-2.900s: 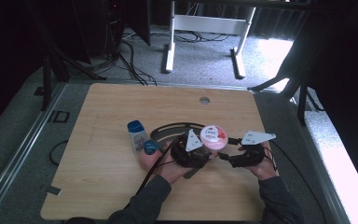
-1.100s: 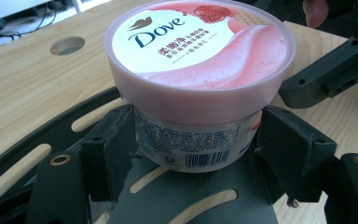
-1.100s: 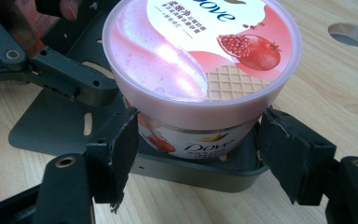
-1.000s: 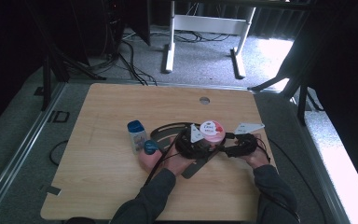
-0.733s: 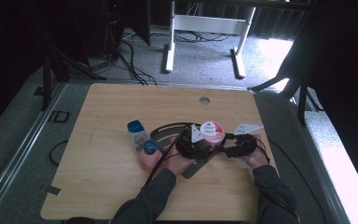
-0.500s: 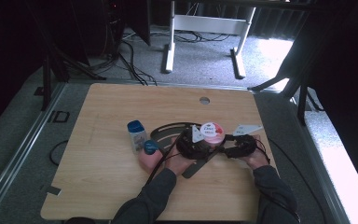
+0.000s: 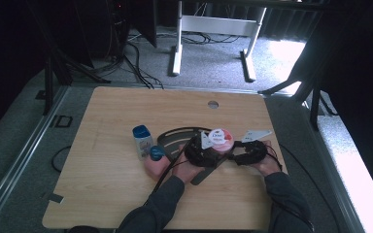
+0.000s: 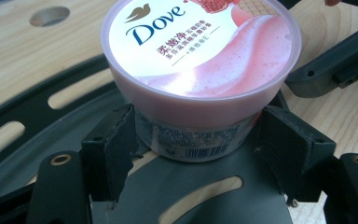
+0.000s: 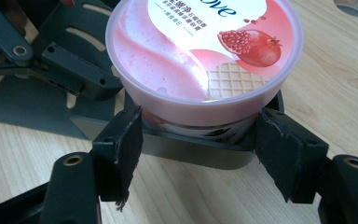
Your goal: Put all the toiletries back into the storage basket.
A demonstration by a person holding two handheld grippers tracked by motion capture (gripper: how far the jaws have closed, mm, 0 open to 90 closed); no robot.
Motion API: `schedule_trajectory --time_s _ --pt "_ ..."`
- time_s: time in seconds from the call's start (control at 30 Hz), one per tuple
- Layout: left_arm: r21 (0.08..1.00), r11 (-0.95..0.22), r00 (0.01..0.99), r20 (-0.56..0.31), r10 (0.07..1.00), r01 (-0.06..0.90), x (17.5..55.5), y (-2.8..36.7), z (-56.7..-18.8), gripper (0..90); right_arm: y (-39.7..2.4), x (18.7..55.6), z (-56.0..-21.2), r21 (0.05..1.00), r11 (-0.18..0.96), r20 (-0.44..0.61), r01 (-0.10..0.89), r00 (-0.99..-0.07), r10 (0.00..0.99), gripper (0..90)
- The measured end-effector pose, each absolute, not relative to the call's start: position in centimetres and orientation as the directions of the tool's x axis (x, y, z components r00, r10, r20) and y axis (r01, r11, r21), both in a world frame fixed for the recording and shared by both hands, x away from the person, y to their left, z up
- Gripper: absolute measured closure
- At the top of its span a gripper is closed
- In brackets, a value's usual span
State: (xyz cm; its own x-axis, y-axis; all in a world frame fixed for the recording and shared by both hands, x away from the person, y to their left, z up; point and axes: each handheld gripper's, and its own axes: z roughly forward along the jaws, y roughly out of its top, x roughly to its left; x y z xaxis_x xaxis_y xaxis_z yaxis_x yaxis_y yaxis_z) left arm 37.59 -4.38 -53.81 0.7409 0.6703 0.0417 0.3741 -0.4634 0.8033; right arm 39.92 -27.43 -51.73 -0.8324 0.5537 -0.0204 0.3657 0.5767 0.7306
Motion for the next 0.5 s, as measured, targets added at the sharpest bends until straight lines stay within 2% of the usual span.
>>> schedule_trajectory --time_s 0.17,0.3,0.5 --pt "0.802 -0.473 0.743 0.055 0.667 0.365 37.47 -4.33 -53.81 32.9 -27.23 39.90 -51.53 0.707 0.609 -0.047 0.359 -0.836 0.547 31.8" --pt "0.808 -0.466 0.743 0.054 0.668 0.361 37.42 -4.27 -53.83 34.0 -27.46 39.67 -51.29 0.724 0.588 -0.037 0.360 -0.831 0.555 31.6" --pt "0.810 -0.466 0.746 0.053 0.664 0.357 37.44 -4.16 -53.84 34.6 -27.66 40.07 -51.82 0.703 0.596 -0.040 0.388 -0.815 0.578 26.2"
